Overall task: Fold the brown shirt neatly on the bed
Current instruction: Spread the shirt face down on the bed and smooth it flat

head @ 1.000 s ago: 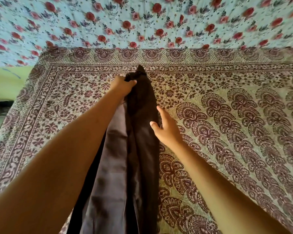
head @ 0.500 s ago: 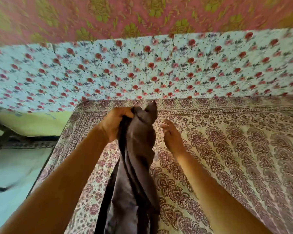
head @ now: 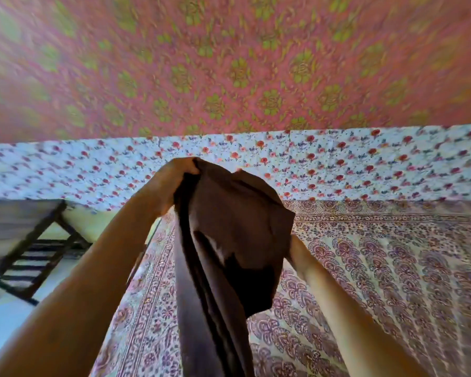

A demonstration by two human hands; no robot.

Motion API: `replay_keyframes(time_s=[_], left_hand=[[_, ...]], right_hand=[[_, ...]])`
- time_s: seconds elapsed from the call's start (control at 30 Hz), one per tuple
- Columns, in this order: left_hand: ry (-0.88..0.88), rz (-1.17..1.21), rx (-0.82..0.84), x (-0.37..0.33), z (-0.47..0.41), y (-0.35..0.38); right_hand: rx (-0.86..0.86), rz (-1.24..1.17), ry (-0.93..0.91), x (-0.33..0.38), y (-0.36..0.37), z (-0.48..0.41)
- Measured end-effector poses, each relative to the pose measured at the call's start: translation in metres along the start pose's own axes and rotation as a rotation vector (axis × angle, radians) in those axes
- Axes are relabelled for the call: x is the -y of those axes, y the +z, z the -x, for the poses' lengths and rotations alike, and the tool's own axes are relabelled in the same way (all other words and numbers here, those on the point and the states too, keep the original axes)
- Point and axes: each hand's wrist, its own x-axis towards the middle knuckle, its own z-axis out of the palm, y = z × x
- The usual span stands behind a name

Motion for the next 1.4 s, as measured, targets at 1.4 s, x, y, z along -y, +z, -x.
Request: replay_keyframes(time_s=[1.4], left_hand=[[0.986,-0.417,-0.695,-0.154,0.271,0.116]], right_hand=[[-1.259,0.952,-1.079,0.226,-0.252,0.397]])
